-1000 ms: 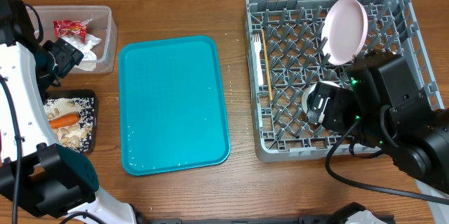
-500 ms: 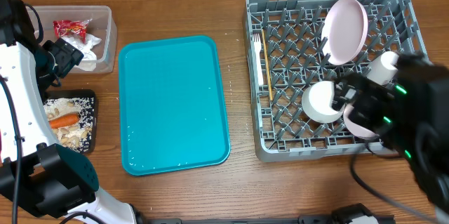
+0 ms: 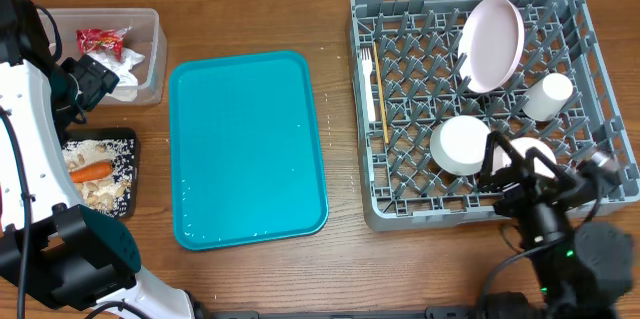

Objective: Sort waste into correct bins and load items into the dishwasher rack

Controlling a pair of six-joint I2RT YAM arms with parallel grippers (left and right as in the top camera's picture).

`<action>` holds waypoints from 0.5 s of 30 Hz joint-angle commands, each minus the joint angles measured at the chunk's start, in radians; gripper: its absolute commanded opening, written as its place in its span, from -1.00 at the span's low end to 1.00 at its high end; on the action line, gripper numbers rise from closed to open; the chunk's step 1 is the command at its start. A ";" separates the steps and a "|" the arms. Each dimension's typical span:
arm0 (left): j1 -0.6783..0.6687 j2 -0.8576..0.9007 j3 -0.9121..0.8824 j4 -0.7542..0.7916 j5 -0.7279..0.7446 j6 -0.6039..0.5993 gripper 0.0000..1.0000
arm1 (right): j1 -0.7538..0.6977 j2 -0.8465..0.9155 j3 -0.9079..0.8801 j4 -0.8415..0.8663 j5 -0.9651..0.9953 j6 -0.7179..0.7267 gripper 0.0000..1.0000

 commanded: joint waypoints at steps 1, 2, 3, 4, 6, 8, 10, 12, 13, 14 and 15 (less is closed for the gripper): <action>-0.002 -0.013 0.005 -0.002 -0.010 -0.012 0.99 | -0.055 -0.077 -0.171 0.132 -0.097 0.002 1.00; -0.002 -0.013 0.005 -0.002 -0.010 -0.012 0.99 | -0.060 -0.087 -0.201 0.161 -0.103 0.002 1.00; -0.002 -0.013 0.006 -0.002 -0.010 -0.012 1.00 | -0.064 -0.100 -0.237 0.191 -0.105 0.002 1.00; -0.002 -0.013 0.006 -0.002 -0.010 -0.012 1.00 | -0.065 -0.111 -0.256 0.206 -0.104 0.001 1.00; -0.002 -0.013 0.006 -0.002 -0.010 -0.012 1.00 | -0.065 -0.163 -0.323 0.254 -0.092 0.001 1.00; -0.002 -0.013 0.005 -0.002 -0.010 -0.012 1.00 | -0.066 -0.198 -0.357 0.279 -0.077 0.001 1.00; -0.002 -0.013 0.005 -0.001 -0.010 -0.012 0.99 | -0.070 -0.234 -0.393 0.307 -0.068 0.001 1.00; -0.002 -0.013 0.006 -0.001 -0.010 -0.012 1.00 | -0.079 -0.256 -0.422 0.327 -0.066 0.001 1.00; -0.002 -0.013 0.005 -0.002 -0.010 -0.012 1.00 | -0.085 -0.264 -0.433 0.332 -0.064 0.001 1.00; -0.002 -0.013 0.005 -0.002 -0.010 -0.012 0.99 | -0.090 -0.270 -0.443 0.339 -0.061 0.001 1.00; -0.002 -0.013 0.005 -0.002 -0.010 -0.012 1.00 | -0.097 -0.280 -0.461 0.352 -0.058 0.001 1.00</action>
